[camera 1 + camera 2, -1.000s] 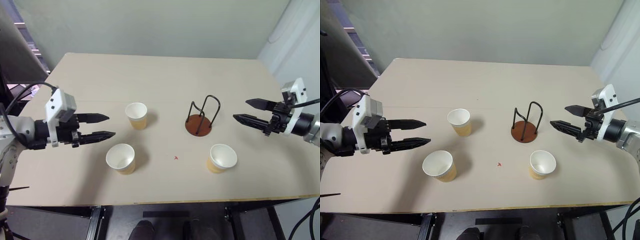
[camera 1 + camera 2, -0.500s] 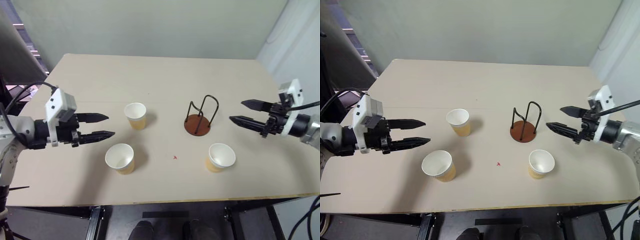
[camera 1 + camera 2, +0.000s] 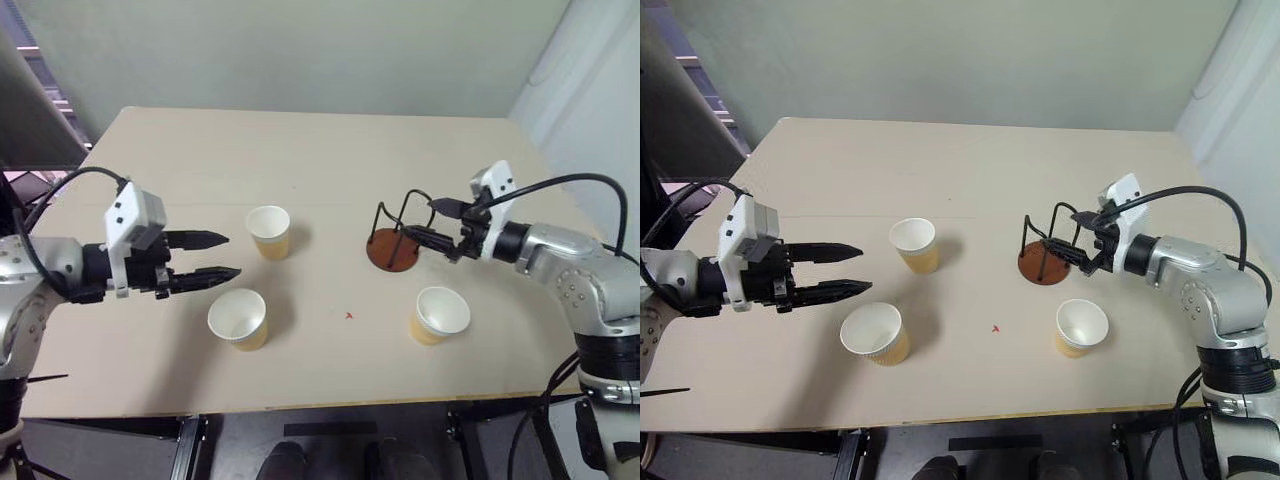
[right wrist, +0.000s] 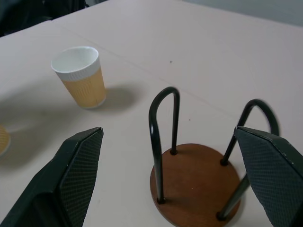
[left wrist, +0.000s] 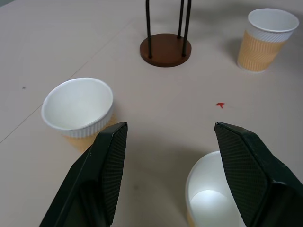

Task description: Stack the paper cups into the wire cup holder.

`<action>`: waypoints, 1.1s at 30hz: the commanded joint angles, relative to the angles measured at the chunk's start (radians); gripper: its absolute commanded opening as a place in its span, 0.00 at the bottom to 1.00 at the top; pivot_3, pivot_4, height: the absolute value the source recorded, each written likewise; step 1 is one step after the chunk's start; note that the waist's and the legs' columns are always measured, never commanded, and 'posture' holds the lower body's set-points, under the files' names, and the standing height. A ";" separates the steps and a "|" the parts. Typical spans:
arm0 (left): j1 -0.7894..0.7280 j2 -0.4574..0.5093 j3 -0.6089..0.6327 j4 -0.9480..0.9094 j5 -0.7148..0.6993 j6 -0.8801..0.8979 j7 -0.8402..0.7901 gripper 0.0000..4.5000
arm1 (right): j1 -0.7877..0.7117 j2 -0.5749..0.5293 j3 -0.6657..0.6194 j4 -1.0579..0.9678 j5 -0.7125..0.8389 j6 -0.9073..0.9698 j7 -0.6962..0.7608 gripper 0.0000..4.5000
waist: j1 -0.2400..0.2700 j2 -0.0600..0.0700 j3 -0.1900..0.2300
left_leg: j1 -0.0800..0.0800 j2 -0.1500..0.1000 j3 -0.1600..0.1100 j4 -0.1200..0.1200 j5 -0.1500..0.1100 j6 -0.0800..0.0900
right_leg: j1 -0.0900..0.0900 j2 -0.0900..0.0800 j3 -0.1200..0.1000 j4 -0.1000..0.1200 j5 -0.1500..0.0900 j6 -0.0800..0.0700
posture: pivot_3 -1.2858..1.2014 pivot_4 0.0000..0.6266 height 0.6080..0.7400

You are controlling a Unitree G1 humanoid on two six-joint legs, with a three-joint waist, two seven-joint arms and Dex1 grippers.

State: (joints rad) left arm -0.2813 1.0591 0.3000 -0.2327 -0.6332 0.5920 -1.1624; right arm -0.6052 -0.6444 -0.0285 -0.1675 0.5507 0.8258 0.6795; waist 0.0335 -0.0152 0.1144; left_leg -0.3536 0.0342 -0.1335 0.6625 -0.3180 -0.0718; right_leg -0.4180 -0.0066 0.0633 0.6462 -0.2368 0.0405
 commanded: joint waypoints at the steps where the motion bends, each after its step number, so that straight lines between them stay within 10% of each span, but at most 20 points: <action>1: 0.005 0.003 0.042 -0.036 -0.021 0.007 0.014 0.70 | -0.034 0.016 0.005 0.005 -0.028 -0.012 -0.020 1.00 | 0.000 0.000 0.000 | 0.000 0.000 0.000 0.000 0.000 0.000 | 0.000 0.000 0.000 0.000 0.000 0.000 | 0.52 0.24 1.00; 8: 0.017 0.002 0.047 -0.049 -0.028 0.012 0.030 0.70 | -0.060 0.074 0.029 0.057 -0.086 -0.028 -0.056 1.00 | 0.000 0.000 0.000 | 0.000 0.000 0.000 0.000 0.000 0.000 | 0.000 0.000 0.000 0.000 0.000 0.000 | 0.52 0.24 1.00; 21: 0.028 0.006 0.052 -0.047 -0.026 0.006 0.036 0.70 | -0.064 0.119 0.043 0.075 -0.133 -0.032 -0.058 0.01 | 0.000 0.000 0.000 | 0.000 0.000 0.000 0.000 0.000 -0.001 | 0.000 0.000 0.000 0.000 0.000 0.000 | 0.52 0.24 1.00; 33: -0.021 0.042 0.018 -0.070 -0.081 0.007 -0.079 0.70 | -0.039 -0.008 0.099 -0.073 -0.044 -0.094 0.291 0.01 | 0.000 0.000 0.000 | -0.003 0.000 0.001 0.000 0.000 -0.001 | -0.002 0.001 0.000 0.000 0.000 0.000 | 0.52 0.24 1.00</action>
State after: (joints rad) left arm -0.2791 1.0760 0.3090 -0.2637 -0.6848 0.6040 -1.2010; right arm -0.6361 -0.6328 0.0658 -0.1732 0.4697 0.7667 0.8945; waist 0.0333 -0.0152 0.1143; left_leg -0.3565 0.0341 -0.1319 0.6628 -0.3183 -0.0730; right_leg -0.4201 -0.0058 0.0628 0.6461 -0.2368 0.0404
